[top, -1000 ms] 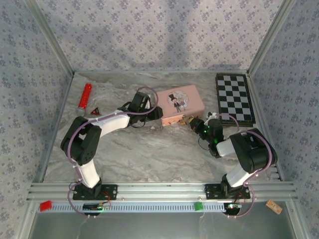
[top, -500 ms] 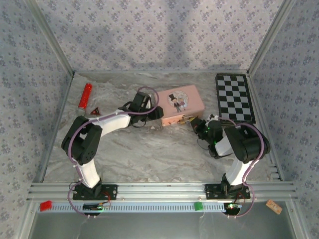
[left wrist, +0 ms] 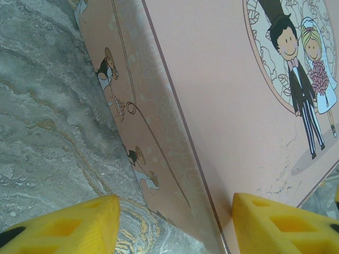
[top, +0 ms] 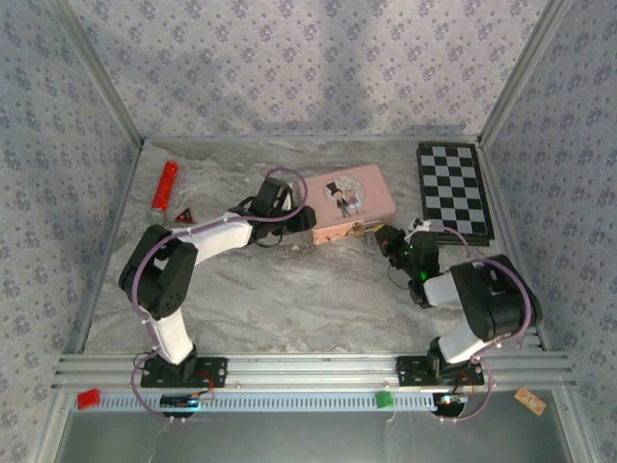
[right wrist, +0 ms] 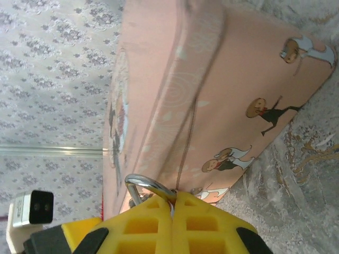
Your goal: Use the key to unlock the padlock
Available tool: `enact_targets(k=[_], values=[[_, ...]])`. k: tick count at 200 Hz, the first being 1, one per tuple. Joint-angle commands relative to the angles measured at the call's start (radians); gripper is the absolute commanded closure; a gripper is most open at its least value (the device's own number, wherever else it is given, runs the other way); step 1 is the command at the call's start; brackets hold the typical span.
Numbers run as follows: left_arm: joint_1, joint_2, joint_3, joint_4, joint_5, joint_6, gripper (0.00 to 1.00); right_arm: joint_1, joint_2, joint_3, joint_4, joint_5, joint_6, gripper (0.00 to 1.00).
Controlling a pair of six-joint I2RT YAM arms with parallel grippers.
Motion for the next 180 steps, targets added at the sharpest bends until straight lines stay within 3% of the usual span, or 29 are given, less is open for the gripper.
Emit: enact_targets(k=[1,71,103,132,180], values=[[-0.006,0.003,0.018,-0.041,-0.028,0.01,0.42,-0.007,-0.136,0.005,-0.236,0.003,-0.133,1.0],[-0.005,-0.064,-0.058,0.039,-0.039,0.041,0.41,-0.074,-0.61,0.025,-0.899,-0.023,-0.419,1.0],[-0.005,-0.122,-0.158,0.128,-0.056,0.049,0.41,-0.097,-0.746,0.096,-1.214,-0.029,-0.534,1.0],[-0.007,-0.198,-0.274,0.216,-0.093,0.056,0.41,-0.121,-0.768,0.132,-1.379,-0.046,-0.605,1.0],[-0.006,-0.32,-0.411,0.287,-0.16,0.079,0.4,-0.128,-0.653,0.164,-1.404,-0.037,-0.655,1.0]])
